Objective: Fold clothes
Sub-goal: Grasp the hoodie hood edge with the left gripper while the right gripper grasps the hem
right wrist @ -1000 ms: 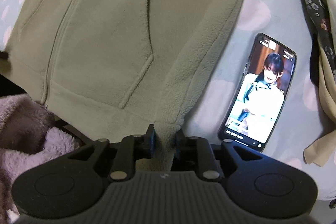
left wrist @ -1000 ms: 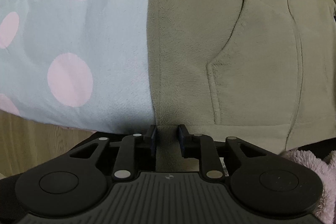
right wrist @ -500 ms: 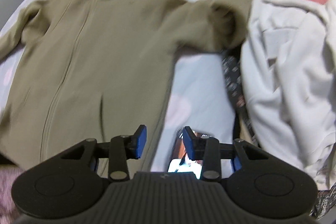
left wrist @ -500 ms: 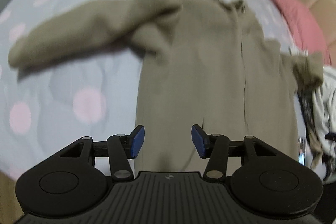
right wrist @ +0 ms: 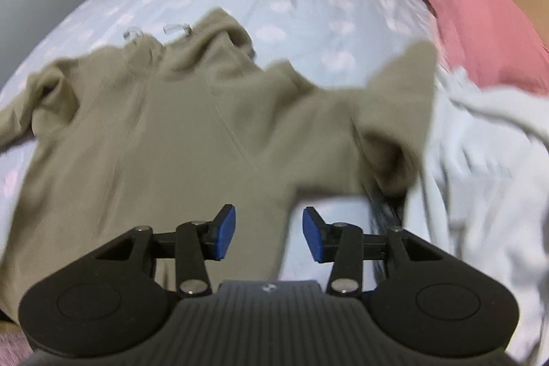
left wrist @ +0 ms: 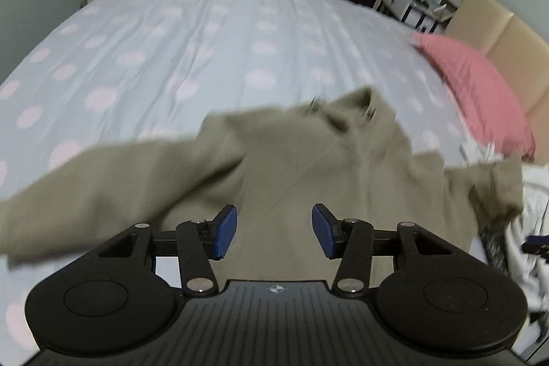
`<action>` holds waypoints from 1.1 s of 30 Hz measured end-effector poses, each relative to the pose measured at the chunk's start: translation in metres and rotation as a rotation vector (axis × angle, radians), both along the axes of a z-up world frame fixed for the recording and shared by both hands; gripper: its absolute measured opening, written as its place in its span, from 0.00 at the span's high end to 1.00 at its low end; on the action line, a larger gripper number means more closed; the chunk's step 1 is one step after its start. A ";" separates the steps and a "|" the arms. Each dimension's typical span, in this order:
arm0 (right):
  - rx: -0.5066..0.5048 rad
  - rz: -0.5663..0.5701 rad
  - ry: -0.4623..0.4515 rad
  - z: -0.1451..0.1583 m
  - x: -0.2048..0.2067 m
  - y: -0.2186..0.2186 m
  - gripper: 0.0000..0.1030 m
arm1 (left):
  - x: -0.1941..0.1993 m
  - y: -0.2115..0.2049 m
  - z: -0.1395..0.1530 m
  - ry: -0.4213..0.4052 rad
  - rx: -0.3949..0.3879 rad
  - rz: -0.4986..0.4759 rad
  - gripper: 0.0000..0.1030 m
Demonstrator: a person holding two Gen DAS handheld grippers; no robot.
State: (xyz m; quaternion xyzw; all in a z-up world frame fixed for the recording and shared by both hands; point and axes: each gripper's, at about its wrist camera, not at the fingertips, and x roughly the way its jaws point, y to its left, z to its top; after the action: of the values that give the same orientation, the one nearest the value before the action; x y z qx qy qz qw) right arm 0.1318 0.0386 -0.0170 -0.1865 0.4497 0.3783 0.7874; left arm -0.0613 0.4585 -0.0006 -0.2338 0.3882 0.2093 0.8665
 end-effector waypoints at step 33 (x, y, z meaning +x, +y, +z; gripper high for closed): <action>-0.076 0.117 -0.072 -0.105 0.205 0.399 0.35 | 0.314 0.082 -0.170 0.351 -0.098 -0.328 0.51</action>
State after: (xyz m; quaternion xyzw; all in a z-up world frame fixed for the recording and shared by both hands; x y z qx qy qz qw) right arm 0.3372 0.4378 -0.1217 -0.2557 0.4233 0.3994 0.7719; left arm 0.2529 0.5402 -0.1703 -0.1693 0.5754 0.0839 0.7957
